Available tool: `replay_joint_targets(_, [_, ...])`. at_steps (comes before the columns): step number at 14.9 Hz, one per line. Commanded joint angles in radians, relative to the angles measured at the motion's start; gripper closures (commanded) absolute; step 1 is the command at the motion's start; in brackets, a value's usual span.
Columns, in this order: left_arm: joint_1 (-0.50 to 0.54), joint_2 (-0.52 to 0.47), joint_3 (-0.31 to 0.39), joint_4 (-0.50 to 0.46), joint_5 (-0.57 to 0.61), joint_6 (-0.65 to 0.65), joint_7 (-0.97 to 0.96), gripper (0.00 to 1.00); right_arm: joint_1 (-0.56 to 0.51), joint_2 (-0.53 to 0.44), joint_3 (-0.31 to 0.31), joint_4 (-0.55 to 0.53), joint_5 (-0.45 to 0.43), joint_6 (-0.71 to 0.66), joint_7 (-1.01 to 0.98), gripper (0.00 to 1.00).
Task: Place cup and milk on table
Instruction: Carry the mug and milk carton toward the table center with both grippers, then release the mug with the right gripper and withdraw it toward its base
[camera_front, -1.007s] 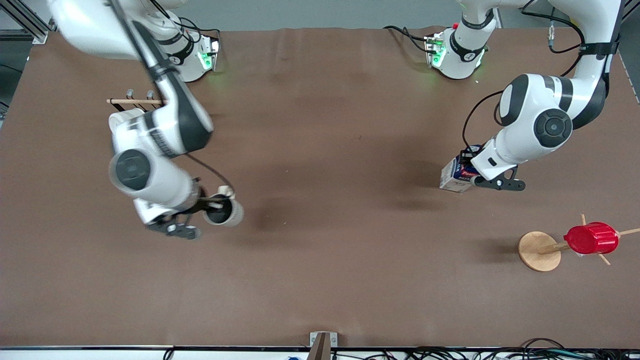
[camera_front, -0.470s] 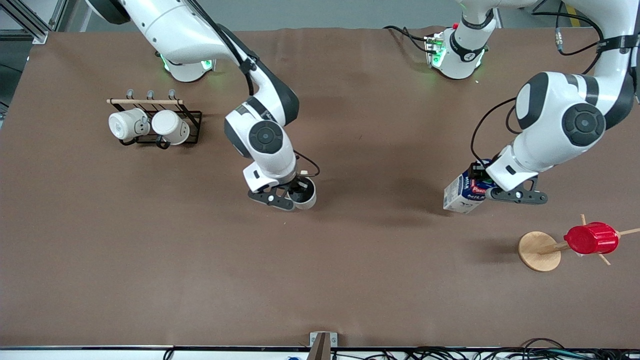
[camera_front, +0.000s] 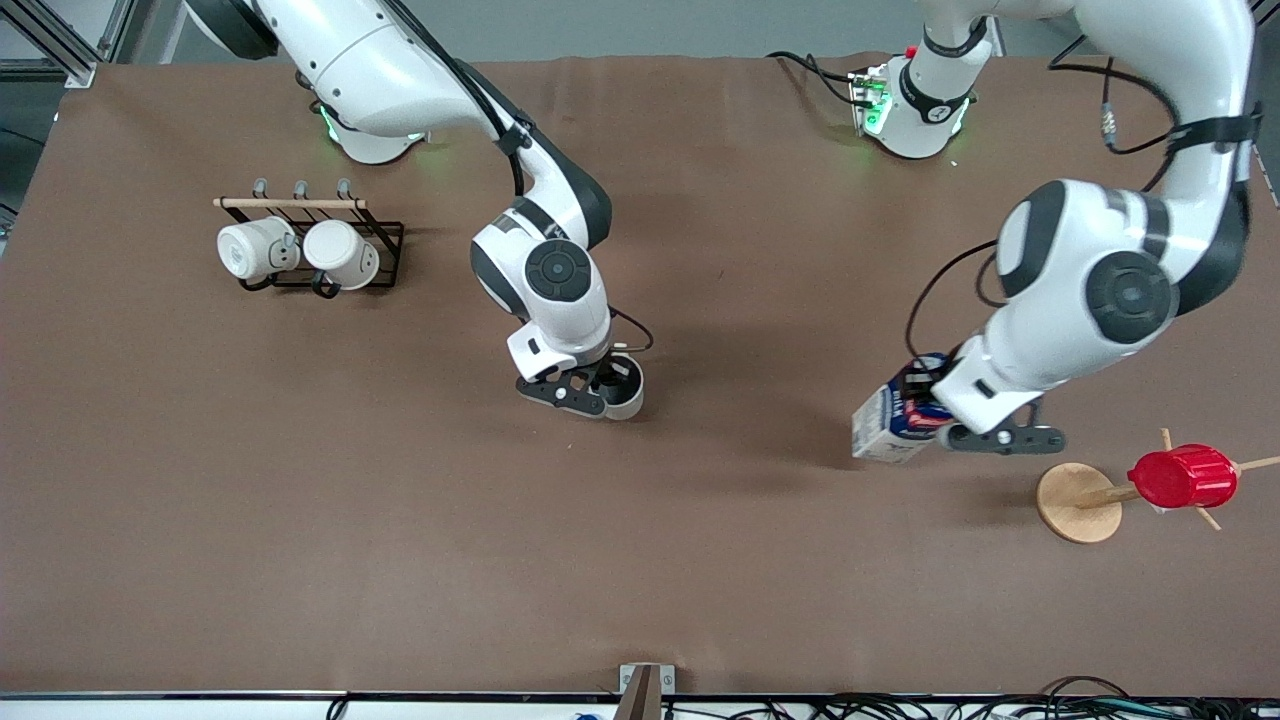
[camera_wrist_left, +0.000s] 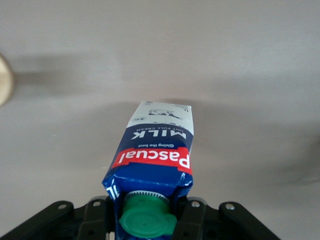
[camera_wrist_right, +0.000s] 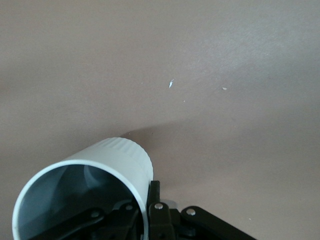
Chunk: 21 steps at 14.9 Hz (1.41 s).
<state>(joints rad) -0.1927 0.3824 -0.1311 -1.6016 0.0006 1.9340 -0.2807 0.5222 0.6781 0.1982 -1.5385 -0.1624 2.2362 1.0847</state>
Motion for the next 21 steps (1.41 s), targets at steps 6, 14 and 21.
replay_joint_targets(6, [-0.217,0.148,0.005,0.173,0.018,-0.035,-0.313,0.87,0.002,0.014,0.0,-0.005,-0.028,0.02,0.067,0.34])
replay_joint_targets(14, [-0.381,0.22,0.016,0.219,0.03,-0.033,-0.454,0.87,-0.143,-0.181,0.0,-0.002,-0.022,-0.231,-0.148,0.0])
replay_joint_targets(21, [-0.407,0.234,0.013,0.221,0.044,-0.061,-0.457,0.86,-0.425,-0.414,-0.017,0.0,-0.02,-0.391,-0.496,0.0])
